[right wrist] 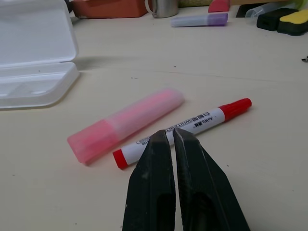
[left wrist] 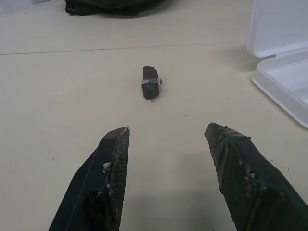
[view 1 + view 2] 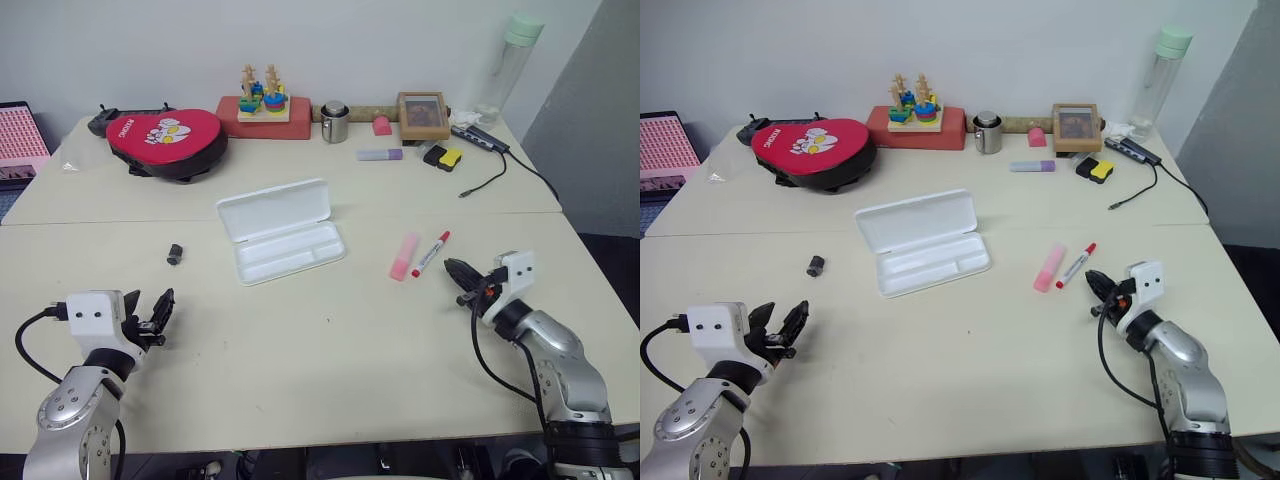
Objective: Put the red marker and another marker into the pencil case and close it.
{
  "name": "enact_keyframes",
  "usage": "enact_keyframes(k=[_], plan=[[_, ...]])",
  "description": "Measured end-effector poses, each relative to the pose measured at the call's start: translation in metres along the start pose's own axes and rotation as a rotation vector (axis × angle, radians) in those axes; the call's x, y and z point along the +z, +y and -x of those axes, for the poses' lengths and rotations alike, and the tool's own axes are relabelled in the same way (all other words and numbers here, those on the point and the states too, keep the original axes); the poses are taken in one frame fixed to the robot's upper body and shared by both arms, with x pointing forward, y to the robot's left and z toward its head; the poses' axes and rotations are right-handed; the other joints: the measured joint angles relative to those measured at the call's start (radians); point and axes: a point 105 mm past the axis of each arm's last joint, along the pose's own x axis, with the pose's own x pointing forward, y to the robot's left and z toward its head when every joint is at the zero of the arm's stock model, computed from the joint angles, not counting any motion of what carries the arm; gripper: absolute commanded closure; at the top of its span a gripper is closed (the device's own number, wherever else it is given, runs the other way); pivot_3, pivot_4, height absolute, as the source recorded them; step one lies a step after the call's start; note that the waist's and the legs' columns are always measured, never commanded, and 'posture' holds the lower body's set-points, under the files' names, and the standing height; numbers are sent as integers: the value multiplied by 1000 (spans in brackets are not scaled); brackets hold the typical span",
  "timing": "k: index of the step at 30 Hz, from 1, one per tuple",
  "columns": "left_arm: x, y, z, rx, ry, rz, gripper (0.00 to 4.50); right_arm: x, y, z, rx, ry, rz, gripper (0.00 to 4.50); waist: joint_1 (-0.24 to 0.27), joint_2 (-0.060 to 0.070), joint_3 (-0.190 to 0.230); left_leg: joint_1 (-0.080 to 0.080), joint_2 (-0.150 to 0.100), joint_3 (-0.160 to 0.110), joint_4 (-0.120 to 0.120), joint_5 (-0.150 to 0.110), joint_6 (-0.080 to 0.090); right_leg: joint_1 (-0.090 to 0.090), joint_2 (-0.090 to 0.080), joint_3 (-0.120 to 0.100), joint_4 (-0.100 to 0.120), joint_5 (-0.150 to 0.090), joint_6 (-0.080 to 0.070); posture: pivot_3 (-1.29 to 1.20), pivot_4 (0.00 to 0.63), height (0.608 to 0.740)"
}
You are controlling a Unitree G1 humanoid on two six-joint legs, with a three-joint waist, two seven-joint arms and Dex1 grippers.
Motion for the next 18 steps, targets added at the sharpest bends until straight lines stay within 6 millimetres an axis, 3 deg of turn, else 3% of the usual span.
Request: enact_keyframes(k=[18], plan=[[1,-1,-1,-1,6,4,1787,4,3,-1,-2,15,-24,4307,0,0,0,0,0,0,0,0,0,0,0,0,0,0,0,0,150,740]])
